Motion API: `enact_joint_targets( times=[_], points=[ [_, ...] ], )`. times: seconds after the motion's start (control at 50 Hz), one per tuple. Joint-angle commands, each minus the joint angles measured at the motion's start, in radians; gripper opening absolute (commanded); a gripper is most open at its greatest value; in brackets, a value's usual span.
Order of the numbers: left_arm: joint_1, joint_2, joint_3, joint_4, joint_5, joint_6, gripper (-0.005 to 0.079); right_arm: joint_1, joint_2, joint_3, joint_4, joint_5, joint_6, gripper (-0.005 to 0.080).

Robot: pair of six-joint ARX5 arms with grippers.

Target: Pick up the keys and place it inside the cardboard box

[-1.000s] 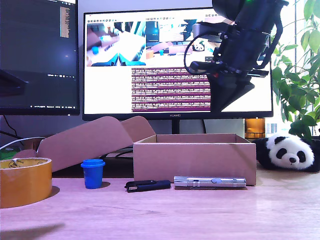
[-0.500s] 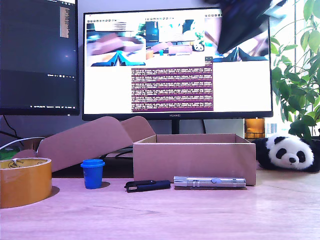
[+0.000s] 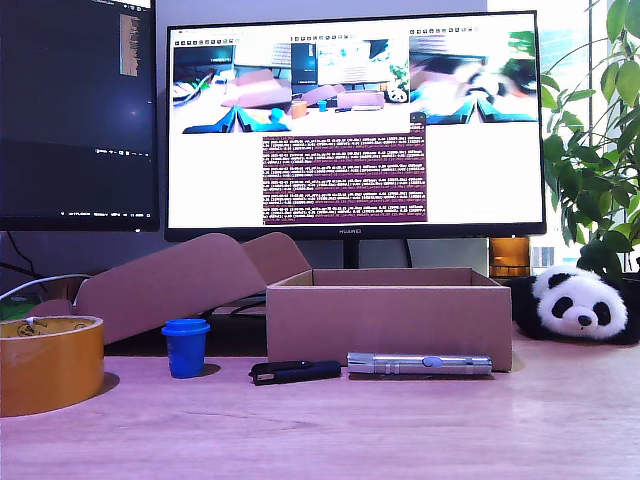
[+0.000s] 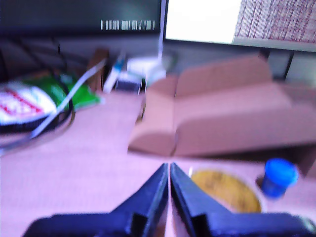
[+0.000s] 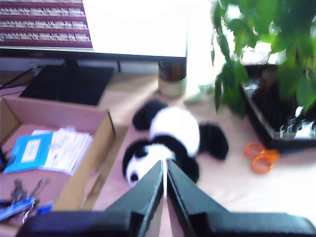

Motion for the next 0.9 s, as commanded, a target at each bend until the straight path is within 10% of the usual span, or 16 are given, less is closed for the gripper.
enact_joint_targets(
  times=[0.0, 0.88],
  points=[
    [0.001, 0.008, -0.003, -0.014, 0.000, -0.003, -0.0021, -0.025, -0.021, -0.050, 0.025, -0.054, 0.014, -0.0013],
    [0.001, 0.008, -0.003, -0.119, 0.000, -0.003, -0.0021, 0.198, -0.638, -0.278, 0.003, 0.156, 0.048, -0.0013]
  ],
)
